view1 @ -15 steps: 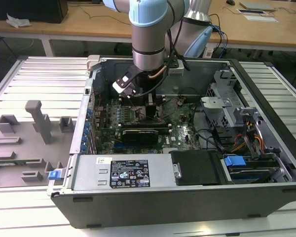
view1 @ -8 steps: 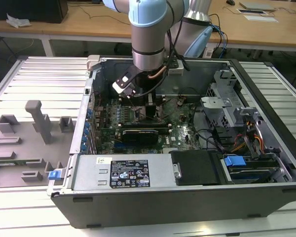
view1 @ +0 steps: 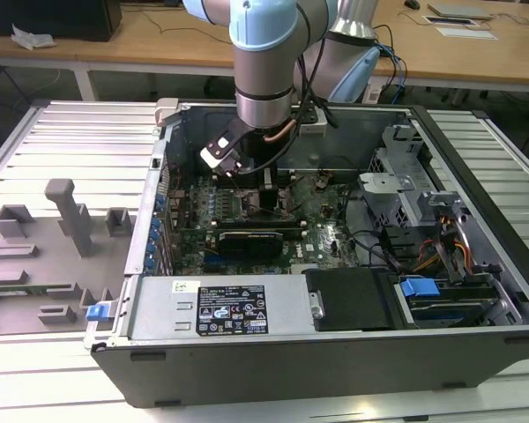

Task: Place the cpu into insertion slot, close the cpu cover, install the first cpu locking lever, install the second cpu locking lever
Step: 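Place the cpu into insertion slot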

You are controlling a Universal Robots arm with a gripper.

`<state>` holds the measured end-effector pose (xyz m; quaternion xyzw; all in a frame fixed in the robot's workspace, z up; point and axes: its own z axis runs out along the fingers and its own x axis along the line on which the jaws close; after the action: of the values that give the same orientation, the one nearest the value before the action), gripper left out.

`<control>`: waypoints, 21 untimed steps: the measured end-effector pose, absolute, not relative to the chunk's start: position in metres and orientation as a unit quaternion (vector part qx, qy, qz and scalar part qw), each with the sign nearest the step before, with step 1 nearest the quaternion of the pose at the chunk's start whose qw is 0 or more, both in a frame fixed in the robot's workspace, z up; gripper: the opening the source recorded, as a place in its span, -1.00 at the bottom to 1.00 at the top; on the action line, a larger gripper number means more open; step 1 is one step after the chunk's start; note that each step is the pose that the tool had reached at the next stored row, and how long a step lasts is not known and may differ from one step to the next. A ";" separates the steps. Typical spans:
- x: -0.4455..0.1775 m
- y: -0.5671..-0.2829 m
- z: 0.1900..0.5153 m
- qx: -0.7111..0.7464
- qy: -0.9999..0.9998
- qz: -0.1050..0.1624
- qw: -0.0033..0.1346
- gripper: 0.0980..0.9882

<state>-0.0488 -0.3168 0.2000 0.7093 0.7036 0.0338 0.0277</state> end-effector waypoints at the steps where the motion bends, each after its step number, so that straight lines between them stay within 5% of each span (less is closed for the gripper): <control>1: -0.049 -0.317 0.200 0.709 0.703 0.034 0.028 0.00; 15: -0.049 -0.315 0.198 0.714 0.698 0.034 0.028 0.00; 21: -0.049 -0.315 0.198 0.714 0.698 0.033 0.028 0.16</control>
<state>-0.0493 -0.3154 0.1978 0.7144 0.6984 0.0334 0.0279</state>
